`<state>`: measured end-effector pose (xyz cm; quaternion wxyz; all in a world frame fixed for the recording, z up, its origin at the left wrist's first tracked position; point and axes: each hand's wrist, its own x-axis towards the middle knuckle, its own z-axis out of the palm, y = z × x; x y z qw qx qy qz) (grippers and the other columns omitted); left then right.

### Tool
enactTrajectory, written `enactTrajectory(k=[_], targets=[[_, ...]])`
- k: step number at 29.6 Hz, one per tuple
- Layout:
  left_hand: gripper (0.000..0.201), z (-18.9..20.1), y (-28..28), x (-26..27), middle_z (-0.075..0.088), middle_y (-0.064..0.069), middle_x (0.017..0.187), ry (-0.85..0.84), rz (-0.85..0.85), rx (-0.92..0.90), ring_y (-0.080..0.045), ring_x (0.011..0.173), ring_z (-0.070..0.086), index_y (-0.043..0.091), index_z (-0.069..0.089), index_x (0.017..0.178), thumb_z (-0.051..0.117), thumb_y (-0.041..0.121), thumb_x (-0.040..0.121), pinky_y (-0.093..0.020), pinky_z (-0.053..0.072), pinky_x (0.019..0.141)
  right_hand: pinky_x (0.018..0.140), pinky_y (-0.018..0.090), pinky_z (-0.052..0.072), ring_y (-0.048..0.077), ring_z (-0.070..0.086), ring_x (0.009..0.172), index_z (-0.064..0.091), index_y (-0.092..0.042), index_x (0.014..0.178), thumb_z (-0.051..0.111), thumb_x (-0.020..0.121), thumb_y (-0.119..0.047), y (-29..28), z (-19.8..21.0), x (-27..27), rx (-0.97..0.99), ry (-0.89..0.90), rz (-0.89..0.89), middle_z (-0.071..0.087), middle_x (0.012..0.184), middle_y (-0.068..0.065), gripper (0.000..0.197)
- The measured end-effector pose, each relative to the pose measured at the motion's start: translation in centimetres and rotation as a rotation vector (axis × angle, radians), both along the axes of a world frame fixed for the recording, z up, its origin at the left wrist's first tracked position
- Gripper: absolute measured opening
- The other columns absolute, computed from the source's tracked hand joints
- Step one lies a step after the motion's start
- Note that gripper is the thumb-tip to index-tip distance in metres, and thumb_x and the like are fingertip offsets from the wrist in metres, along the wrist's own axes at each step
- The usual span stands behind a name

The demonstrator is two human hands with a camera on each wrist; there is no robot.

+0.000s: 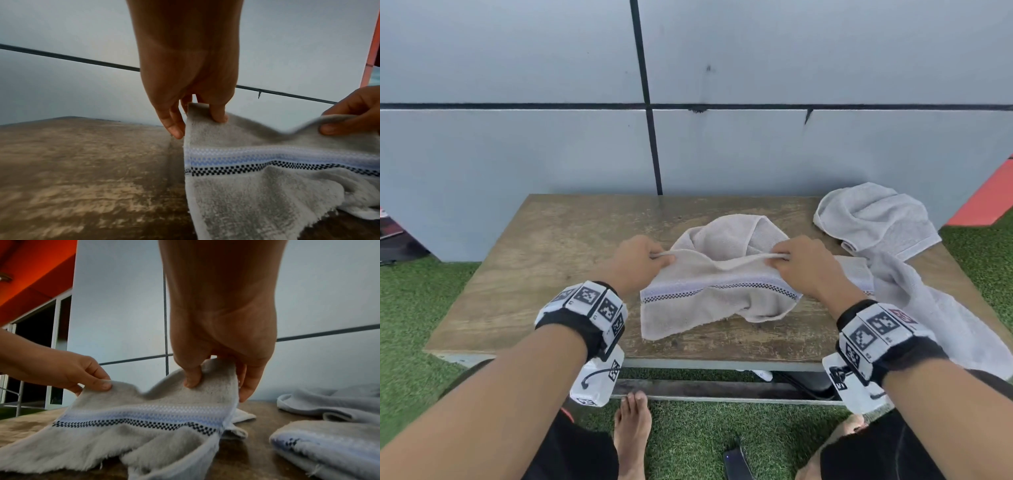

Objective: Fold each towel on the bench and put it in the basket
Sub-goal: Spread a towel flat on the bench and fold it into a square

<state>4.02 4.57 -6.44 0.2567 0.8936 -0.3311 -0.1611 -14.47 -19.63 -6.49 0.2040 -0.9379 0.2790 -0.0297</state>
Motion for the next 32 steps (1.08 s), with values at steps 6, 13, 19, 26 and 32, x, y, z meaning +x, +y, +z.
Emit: enactTrajectory(k=[6,13,19,26,32], targets=[[0.018,-2.9,-3.5,-0.1,0.057,0.009,0.132,0.097,-0.262,0.077,-0.008,0.125,0.048,0.017,0.078,0.095,0.069,0.033,0.092,-0.026,0.039,0.103,0.050,0.023,0.027,0.012,0.046,0.059,0.041,-0.038,0.051,0.058,0.096,-0.035,0.1,-3.5,3.4,-0.090,0.111,0.253,0.045,0.061,-0.008,0.048],[0.038,-4.3,-8.1,1.6,0.056,-0.011,0.072,0.078,-0.332,0.057,-0.020,0.070,0.050,0.012,0.055,0.048,0.069,0.019,0.083,-0.031,0.038,0.064,0.055,0.021,0.030,0.009,0.044,0.062,0.050,-0.030,0.049,0.074,0.085,-0.021,-0.4,-4.4,5.3,0.120,-0.045,0.360,0.045,0.059,-0.010,0.045],[0.036,0.0,-12.5,7.3,0.059,-0.020,0.074,-0.098,-0.291,-0.029,-0.022,0.059,0.046,0.002,0.062,0.061,0.068,0.030,0.082,-0.034,0.040,0.055,0.064,0.037,0.045,0.031,0.058,0.070,0.060,-0.007,0.062,0.070,0.083,-0.021,-6.0,0.3,10.9,-0.025,-0.132,0.320,0.060,0.068,0.012,0.027],[0.050,7.2,-15.5,15.1,0.046,-0.021,0.070,-0.287,-0.078,-0.137,-0.023,0.062,0.042,-0.005,0.052,0.058,0.067,0.031,0.088,-0.031,0.031,0.052,0.058,0.031,0.038,0.029,0.055,0.068,0.073,-0.004,0.079,0.059,0.087,-0.023,-13.3,8.4,17.6,-0.111,-0.326,0.096,0.064,0.071,0.015,0.025],[0.054,7.7,-15.0,17.6,0.045,-0.010,0.065,-0.436,0.070,-0.235,-0.025,0.061,0.046,0.010,0.038,0.049,0.064,0.029,0.093,-0.033,0.037,0.056,0.066,0.034,0.048,0.032,0.060,0.080,0.077,-0.017,0.088,0.055,0.084,-0.016,-14.8,9.4,18.6,-0.173,-0.613,-0.038,0.065,0.082,0.018,0.022]])
